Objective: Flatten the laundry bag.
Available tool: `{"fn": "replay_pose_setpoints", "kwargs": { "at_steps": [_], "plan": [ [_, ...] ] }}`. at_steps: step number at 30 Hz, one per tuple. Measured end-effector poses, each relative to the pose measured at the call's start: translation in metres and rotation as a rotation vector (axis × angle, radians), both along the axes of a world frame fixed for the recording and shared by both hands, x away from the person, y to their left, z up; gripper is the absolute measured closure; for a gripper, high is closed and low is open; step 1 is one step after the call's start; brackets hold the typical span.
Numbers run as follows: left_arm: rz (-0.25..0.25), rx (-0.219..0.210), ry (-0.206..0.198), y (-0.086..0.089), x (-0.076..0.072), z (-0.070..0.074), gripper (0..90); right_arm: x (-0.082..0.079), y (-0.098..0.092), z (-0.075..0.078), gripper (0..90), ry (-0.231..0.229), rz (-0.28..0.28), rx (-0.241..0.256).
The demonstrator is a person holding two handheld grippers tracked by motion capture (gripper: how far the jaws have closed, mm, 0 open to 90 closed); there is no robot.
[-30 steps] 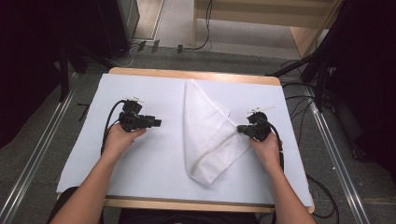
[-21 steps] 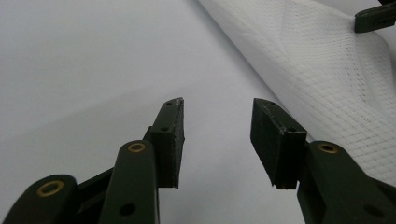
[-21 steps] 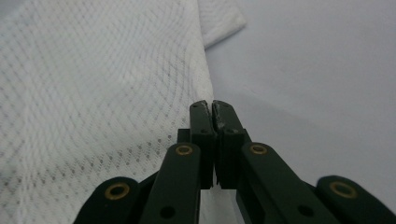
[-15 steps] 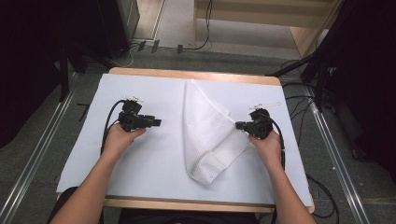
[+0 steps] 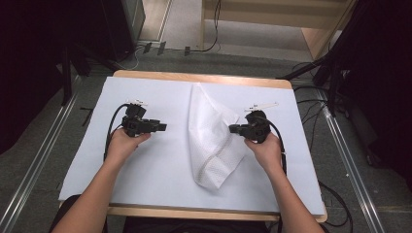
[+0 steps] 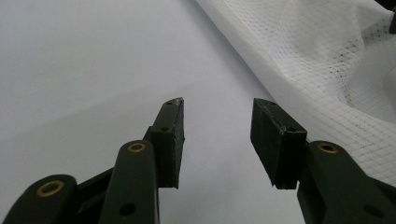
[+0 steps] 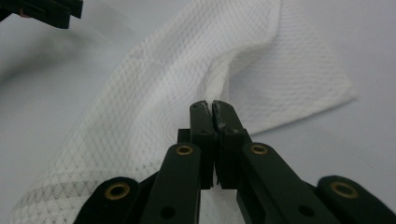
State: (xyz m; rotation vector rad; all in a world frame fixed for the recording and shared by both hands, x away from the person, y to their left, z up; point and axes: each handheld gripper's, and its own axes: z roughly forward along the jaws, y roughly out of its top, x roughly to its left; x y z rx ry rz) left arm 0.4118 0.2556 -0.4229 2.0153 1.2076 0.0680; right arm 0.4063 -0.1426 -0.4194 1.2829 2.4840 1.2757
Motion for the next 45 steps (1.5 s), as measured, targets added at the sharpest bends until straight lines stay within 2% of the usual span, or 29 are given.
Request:
{"fn": "replay_pose_setpoints", "kwargs": {
  "at_steps": [5,20,25,30,32,38,45],
  "plan": [
    [0.006,0.004,0.000,0.003,-0.002,0.000,55.4,0.000,0.023,0.003,89.7,-0.010,0.052,0.001],
    [0.026,-0.007,-0.003,0.012,-0.006,0.003,54.7,0.005,0.075,0.014,89.6,-0.024,0.151,0.015],
    [0.042,-0.016,-0.008,0.020,-0.007,0.006,54.6,0.007,0.096,0.017,89.5,-0.029,0.186,0.023],
    [0.065,-0.029,-0.012,0.032,-0.008,0.008,53.9,0.008,0.123,0.023,89.5,-0.039,0.230,0.009],
    [0.078,-0.033,-0.011,0.037,-0.008,0.009,53.7,0.008,0.128,0.024,89.4,-0.040,0.237,0.006],
    [0.105,-0.010,-0.017,0.050,-0.009,0.011,53.1,0.010,0.156,0.026,89.4,-0.039,0.279,-0.004],
    [0.138,-0.021,-0.018,0.060,-0.010,0.011,53.1,0.009,0.179,0.024,89.2,-0.030,0.309,0.000]
  ]
}}
